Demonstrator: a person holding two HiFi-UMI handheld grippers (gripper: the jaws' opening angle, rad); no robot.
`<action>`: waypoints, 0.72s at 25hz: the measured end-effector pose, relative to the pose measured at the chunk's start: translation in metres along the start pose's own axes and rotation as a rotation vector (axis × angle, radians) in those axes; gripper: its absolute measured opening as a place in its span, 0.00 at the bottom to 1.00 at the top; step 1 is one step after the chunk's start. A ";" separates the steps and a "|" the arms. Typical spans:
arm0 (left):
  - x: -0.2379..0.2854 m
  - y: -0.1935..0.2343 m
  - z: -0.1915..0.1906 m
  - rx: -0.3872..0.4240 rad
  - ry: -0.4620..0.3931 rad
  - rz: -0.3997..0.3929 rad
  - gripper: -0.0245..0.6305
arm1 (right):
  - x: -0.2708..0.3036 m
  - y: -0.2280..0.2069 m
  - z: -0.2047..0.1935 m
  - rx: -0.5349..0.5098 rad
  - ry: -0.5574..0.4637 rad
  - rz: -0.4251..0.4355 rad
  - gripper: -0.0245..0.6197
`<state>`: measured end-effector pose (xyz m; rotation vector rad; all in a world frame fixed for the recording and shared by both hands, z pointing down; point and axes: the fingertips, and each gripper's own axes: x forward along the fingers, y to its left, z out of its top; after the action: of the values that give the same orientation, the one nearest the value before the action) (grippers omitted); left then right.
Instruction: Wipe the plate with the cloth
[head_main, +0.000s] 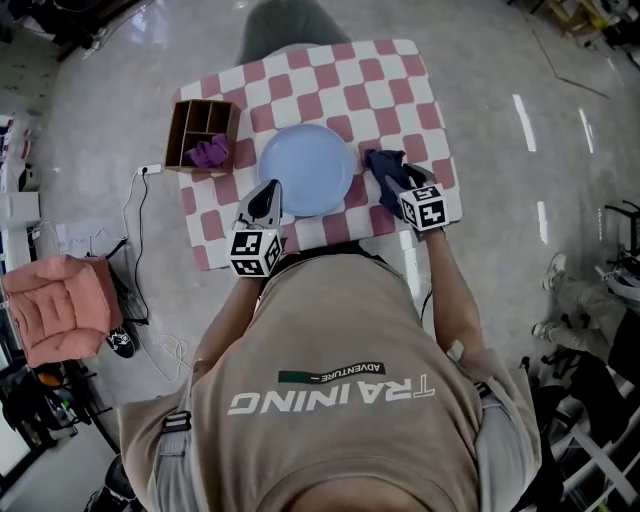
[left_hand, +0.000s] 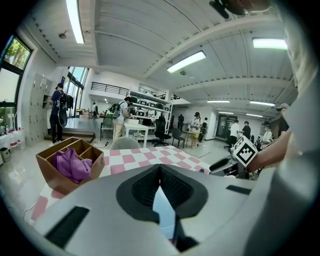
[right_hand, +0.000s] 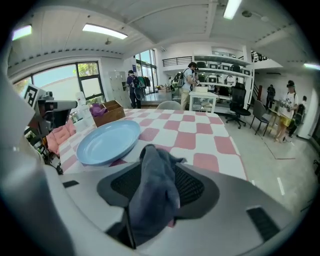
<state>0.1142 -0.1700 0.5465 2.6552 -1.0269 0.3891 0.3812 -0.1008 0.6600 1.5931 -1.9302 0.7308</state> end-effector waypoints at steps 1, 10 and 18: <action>0.000 -0.001 0.001 -0.002 -0.003 0.002 0.06 | -0.001 0.000 0.000 -0.008 0.000 -0.003 0.39; -0.002 -0.002 0.015 -0.030 -0.054 0.031 0.06 | -0.030 0.024 0.051 -0.001 -0.158 0.081 0.30; -0.011 0.011 0.064 -0.027 -0.173 0.057 0.06 | -0.049 0.086 0.124 -0.199 -0.319 0.227 0.09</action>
<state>0.1086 -0.1927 0.4855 2.6778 -1.1520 0.1572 0.2976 -0.1392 0.5311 1.4514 -2.3600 0.3693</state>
